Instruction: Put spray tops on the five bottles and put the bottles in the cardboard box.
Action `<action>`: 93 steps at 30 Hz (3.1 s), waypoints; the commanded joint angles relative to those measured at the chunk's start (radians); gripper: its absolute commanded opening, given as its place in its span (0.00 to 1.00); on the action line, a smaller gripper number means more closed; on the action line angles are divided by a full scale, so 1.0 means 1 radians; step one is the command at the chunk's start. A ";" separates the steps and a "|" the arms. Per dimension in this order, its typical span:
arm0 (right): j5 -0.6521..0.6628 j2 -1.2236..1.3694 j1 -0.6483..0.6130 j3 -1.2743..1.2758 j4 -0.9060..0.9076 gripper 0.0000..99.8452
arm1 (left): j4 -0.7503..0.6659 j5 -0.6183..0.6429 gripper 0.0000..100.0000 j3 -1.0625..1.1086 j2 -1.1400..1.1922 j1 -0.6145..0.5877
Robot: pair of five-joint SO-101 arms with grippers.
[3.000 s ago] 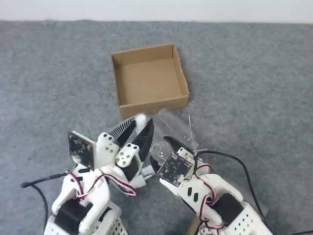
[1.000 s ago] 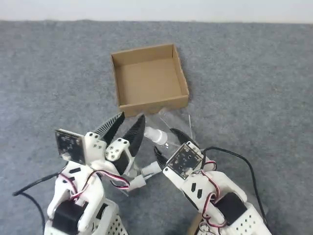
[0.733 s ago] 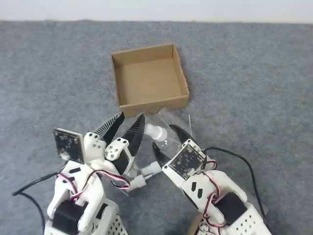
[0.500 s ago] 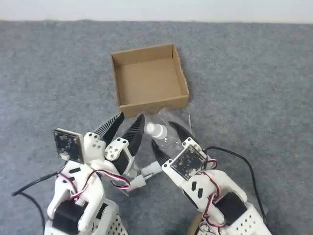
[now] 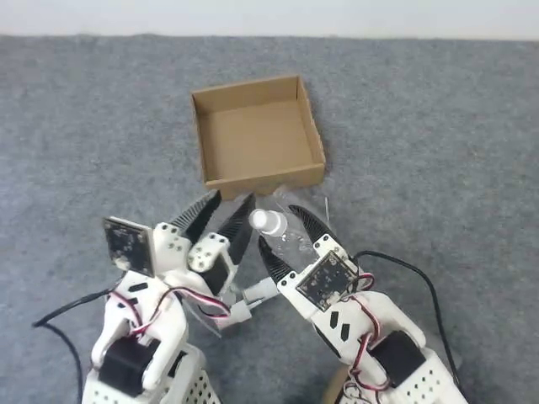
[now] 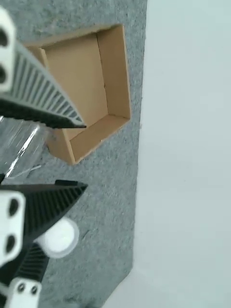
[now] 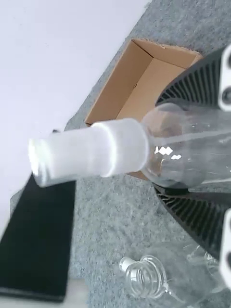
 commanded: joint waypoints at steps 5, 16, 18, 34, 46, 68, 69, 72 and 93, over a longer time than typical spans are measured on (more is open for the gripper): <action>-0.012 -0.025 0.001 -0.063 -0.018 0.12 | -0.015 -0.172 0.16 0.036 -0.006 0.199; -0.011 -0.024 0.007 -0.026 -0.018 0.12 | -0.017 -0.180 0.16 0.038 -0.006 0.207; -0.011 -0.024 0.008 -0.026 -0.018 0.12 | -0.017 -0.178 0.16 0.038 -0.008 0.207; -0.011 -0.024 0.038 -0.026 0.061 0.12 | -0.080 -0.175 0.16 0.016 -0.008 0.009; -0.012 -0.024 0.096 -0.014 0.058 0.12 | -0.109 -0.175 0.09 0.016 -0.008 -0.055; -0.012 -0.024 0.099 0.008 0.054 0.12 | -0.173 -0.183 0.02 -0.008 -0.008 -0.311; -0.012 -0.024 0.099 0.006 0.054 0.12 | -0.172 -0.183 0.02 -0.007 -0.008 -0.338; -0.012 -0.024 0.099 0.005 0.053 0.12 | -0.137 -0.183 0.02 -0.005 -0.008 -0.419; -0.012 -0.024 0.099 0.011 0.054 0.12 | 0.058 -0.181 0.01 0.071 -0.008 -0.534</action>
